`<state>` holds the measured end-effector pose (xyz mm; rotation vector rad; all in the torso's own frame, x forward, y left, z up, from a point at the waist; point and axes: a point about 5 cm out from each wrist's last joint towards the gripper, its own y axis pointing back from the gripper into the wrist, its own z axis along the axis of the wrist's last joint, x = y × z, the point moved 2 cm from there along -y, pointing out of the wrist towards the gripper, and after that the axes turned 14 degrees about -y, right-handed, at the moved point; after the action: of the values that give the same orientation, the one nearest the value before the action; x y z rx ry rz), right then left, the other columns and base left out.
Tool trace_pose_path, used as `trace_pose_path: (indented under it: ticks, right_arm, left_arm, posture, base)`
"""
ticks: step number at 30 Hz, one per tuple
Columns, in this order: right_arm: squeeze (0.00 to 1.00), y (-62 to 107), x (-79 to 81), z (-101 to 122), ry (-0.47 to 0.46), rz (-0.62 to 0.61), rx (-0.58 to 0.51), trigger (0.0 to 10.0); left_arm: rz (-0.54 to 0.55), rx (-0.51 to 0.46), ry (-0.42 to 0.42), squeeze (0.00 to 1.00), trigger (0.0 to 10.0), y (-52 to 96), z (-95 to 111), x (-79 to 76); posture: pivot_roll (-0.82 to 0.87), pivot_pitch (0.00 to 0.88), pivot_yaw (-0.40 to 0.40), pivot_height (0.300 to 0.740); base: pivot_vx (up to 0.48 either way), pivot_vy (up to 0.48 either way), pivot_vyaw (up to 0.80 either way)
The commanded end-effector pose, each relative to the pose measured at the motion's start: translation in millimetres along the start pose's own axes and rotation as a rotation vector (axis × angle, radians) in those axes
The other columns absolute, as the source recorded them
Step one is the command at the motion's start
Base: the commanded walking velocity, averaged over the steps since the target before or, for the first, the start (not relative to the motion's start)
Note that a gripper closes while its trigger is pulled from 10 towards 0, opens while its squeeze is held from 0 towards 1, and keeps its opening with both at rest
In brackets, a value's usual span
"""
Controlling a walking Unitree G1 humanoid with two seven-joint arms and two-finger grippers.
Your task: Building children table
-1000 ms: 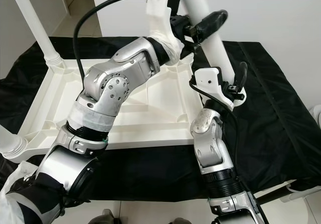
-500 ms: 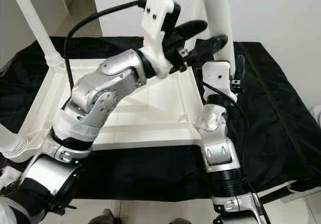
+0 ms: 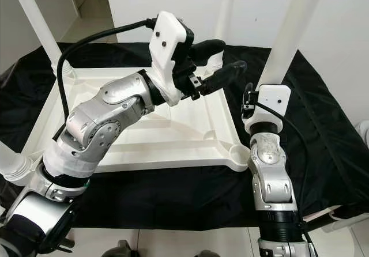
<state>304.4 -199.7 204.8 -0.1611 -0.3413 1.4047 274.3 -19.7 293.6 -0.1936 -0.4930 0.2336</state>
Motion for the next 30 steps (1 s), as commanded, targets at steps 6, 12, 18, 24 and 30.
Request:
trace_pose_path:
  ticks: [6,12,18,24,30]
  right_arm:
    - [0.0,15.6,2.9,-6.0,-0.085,0.01,0.04,10.0]
    - [0.0,23.4,-3.4,-13.2,-0.087,-0.011,0.067,10.0]
    - [0.0,24.8,-5.3,-5.0,-0.077,-0.004,0.009,10.0]
    - [0.0,26.5,-6.5,-1.7,-0.054,-0.006,-0.009,10.0]
    - [0.0,34.3,-4.7,-6.9,-0.044,0.064,0.006,10.0]
  left_arm:
    - [0.025,0.046,-0.009,0.0,10.0,12.0,-21.1,-2.7]
    - [0.107,0.125,0.036,0.0,10.0,22.0,-41.6,-3.9]
    - [0.16,0.15,0.042,0.0,10.0,27.0,-47.9,-1.2]
    - [0.151,0.157,0.037,0.0,10.0,30.0,-53.5,-3.3]
    - [0.124,0.212,-0.057,0.0,10.0,33.5,-67.3,-12.3]
  posture:
    - [-0.02,0.0,0.023,0.74]
    - [-0.03,0.0,0.026,0.74]
    - [-0.03,0.0,0.022,0.74]
    - [-0.03,0.0,0.022,0.74]
    - [-0.03,0.0,0.023,0.74]
  base:
    - [0.0,0.0,0.0]
    - [0.0,0.0,0.0]
    - [0.0,0.0,0.0]
    - [0.0,0.0,0.0]
    - [0.0,0.0,0.0]
